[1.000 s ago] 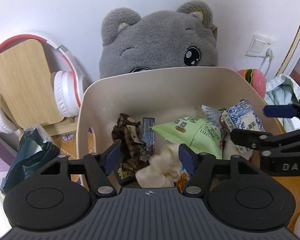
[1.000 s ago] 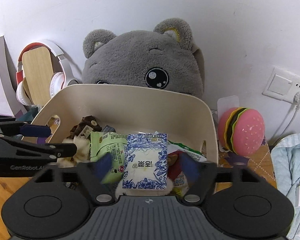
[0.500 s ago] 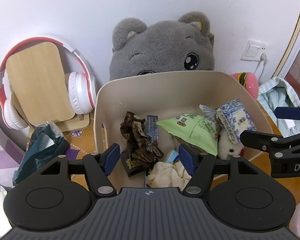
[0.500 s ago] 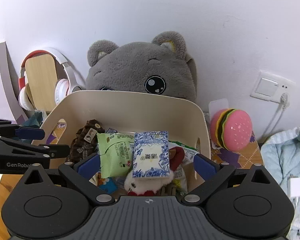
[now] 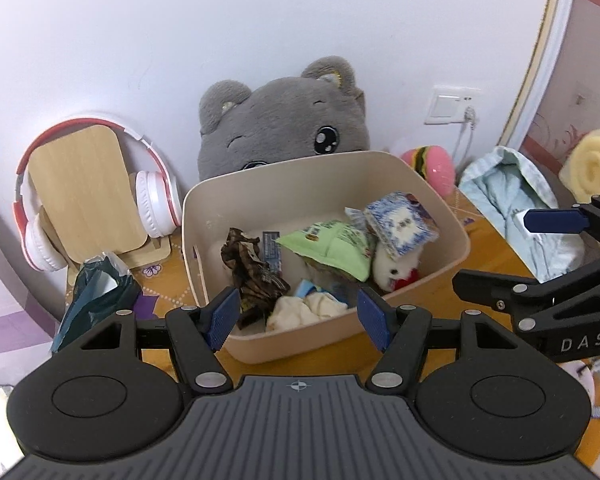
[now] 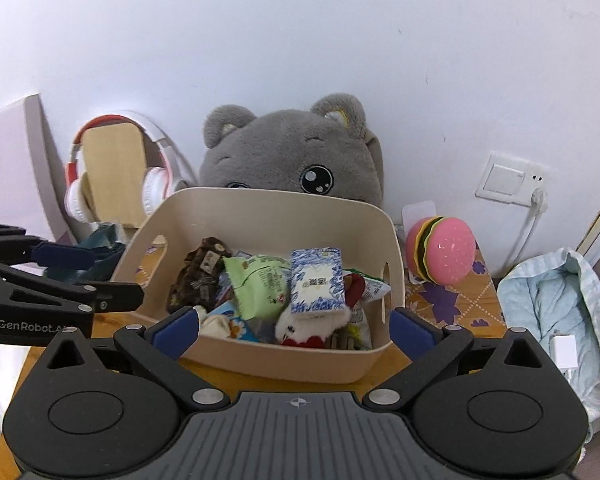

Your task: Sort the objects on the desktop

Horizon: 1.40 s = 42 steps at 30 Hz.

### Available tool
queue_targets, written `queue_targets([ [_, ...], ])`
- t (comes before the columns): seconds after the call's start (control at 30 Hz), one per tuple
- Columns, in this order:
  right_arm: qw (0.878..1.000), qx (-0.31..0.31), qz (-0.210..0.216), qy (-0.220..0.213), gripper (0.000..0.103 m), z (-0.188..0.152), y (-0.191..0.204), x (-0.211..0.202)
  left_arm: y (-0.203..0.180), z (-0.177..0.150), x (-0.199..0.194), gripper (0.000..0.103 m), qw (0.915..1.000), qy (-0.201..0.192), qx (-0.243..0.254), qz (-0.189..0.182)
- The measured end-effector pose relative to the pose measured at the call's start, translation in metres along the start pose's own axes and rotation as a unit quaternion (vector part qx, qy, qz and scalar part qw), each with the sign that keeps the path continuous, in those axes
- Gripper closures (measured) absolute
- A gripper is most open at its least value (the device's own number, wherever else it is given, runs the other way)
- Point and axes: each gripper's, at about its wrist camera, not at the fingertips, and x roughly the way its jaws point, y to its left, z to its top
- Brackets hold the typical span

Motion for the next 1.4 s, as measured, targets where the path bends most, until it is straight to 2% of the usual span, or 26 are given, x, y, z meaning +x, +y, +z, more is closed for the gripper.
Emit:
queue_targets([
  [0.37, 0.999, -0.031, 0.012, -0.005, 0.0, -0.025, 0.02, -0.069, -0.029, -0.028, -0.067, 0.036, 0.9995, -0.023, 0.0, 0.022],
  [0.53, 0.999, -0.041, 0.021, -0.01, 0.0, -0.038, 0.027, -0.104, -0.04, -0.046, -0.099, 0.036, 0.9993, -0.025, -0.019, 0.021],
  [0.73, 0.999, -0.04, 0.03, -0.01, 0.0, -0.055, 0.033, -0.14, -0.058, -0.069, -0.14, 0.036, 0.9995, -0.025, -0.011, 0.019],
  [0.9, 0.999, -0.037, 0.034, -0.011, 0.0, -0.069, 0.034, -0.17, -0.07, -0.09, -0.174, 0.026, 0.9992, -0.032, -0.011, 0.022],
  [1.07, 0.998, -0.039, 0.038, -0.011, 0.0, -0.083, 0.038, -0.199, -0.083, -0.111, -0.208, 0.023, 0.9968, -0.043, -0.008, 0.067],
  [1.17, 0.998, -0.046, 0.037, -0.01, 0.0, -0.093, 0.043, -0.214, -0.085, -0.123, -0.227, 0.023, 0.9969, -0.048, -0.022, 0.058],
  [1.33, 0.998, -0.057, 0.038, -0.011, 0.0, -0.106, 0.05, -0.235, -0.093, -0.142, -0.257, 0.023, 0.9929, -0.064, -0.037, 0.093],
  [1.4, 0.997, -0.059, 0.037, -0.011, 0.0, -0.112, 0.051, -0.243, -0.093, -0.146, -0.264, 0.022, 0.9931, -0.058, -0.049, 0.09],
])
